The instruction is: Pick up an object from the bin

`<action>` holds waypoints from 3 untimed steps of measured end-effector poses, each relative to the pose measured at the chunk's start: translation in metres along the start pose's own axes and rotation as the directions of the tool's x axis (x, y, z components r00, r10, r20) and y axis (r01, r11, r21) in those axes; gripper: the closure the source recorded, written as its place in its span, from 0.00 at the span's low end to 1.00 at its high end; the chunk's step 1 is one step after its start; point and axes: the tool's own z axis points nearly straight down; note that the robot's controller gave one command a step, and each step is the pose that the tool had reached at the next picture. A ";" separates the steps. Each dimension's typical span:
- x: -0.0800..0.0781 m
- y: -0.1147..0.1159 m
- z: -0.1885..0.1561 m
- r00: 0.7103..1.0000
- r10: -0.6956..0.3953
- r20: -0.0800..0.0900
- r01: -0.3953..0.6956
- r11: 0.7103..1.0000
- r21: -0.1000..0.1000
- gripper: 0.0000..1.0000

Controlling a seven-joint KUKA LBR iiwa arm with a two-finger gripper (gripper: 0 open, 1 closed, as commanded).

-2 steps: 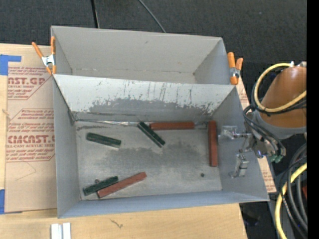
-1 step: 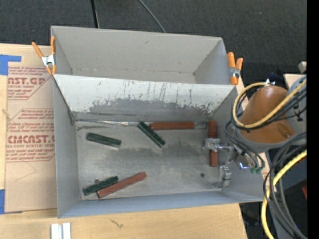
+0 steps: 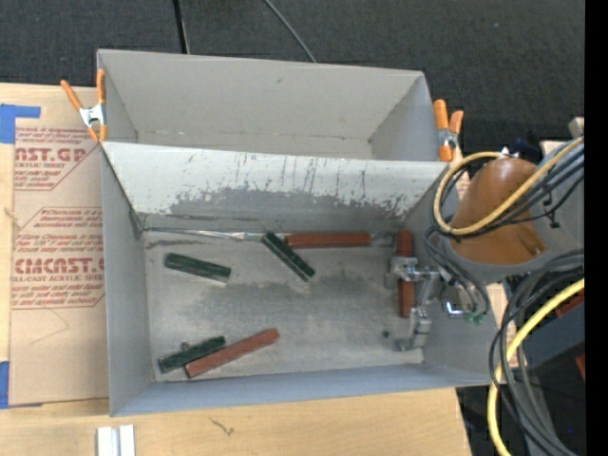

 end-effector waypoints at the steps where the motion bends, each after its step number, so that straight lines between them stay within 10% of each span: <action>1: 0.000 -0.006 -0.003 0.999 0.050 0.004 -0.050 0.999 0.002 0.00; 3: -0.005 -0.011 -0.006 0.888 -0.460 0.002 0.460 0.888 0.001 0.00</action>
Offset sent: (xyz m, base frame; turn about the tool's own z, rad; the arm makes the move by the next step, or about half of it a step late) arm 0.0008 -0.0167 0.0213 -0.7210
